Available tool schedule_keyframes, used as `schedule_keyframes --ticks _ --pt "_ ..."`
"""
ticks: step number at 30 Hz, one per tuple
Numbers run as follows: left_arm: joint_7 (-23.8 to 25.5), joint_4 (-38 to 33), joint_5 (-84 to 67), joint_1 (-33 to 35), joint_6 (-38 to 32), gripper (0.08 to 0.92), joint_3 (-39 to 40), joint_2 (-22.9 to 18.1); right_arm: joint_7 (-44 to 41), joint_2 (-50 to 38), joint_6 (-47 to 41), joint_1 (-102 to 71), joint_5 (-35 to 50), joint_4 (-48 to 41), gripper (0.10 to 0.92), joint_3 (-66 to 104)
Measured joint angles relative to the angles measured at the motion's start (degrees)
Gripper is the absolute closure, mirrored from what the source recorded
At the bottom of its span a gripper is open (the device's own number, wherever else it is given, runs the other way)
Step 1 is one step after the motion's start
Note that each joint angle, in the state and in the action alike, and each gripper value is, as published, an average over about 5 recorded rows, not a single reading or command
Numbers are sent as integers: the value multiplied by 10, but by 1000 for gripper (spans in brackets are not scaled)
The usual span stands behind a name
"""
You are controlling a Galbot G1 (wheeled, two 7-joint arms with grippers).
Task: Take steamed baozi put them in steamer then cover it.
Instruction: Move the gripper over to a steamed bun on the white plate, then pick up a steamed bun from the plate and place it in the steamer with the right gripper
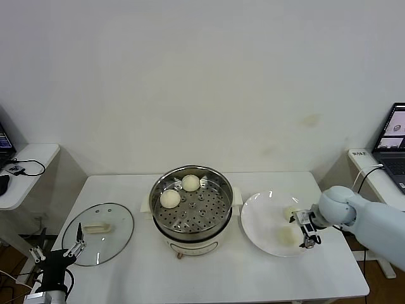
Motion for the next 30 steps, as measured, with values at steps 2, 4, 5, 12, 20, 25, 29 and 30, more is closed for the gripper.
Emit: schedule_keyframes --ticks 2,4,5,12,20,25,29,30 --pt "0 0 0 0 0 177 0 0 2 9 0 -4 -1 -10 203 3" --pt "0 0 -1 0 0 177 -1 0 3 18 -1 -10 -2 -20 210 5" --pt "0 0 -1 0 0 177 -1 0 3 21 -2 -12 -2 -23 216 6" --pt "0 0 -1 -1 1 177 -1 -1 2 36 -7 -20 -3 -38 280 11" --pt "-1 0 -1 -1 1 177 -1 -3 1 49 -12 -20 -4 -46 376 13" --pt "-1 -2 -1 0 0 177 -1 -2 -6 48 -14 -12 0 -45 406 11" --pt "-1 -2 -1 -1 0 177 -1 -2 -16 43 -19 12 10 -38 408 3" --pt "-1 -2 -1 -2 0 177 -1 -2 -19 41 -20 21 14 -36 407 1"
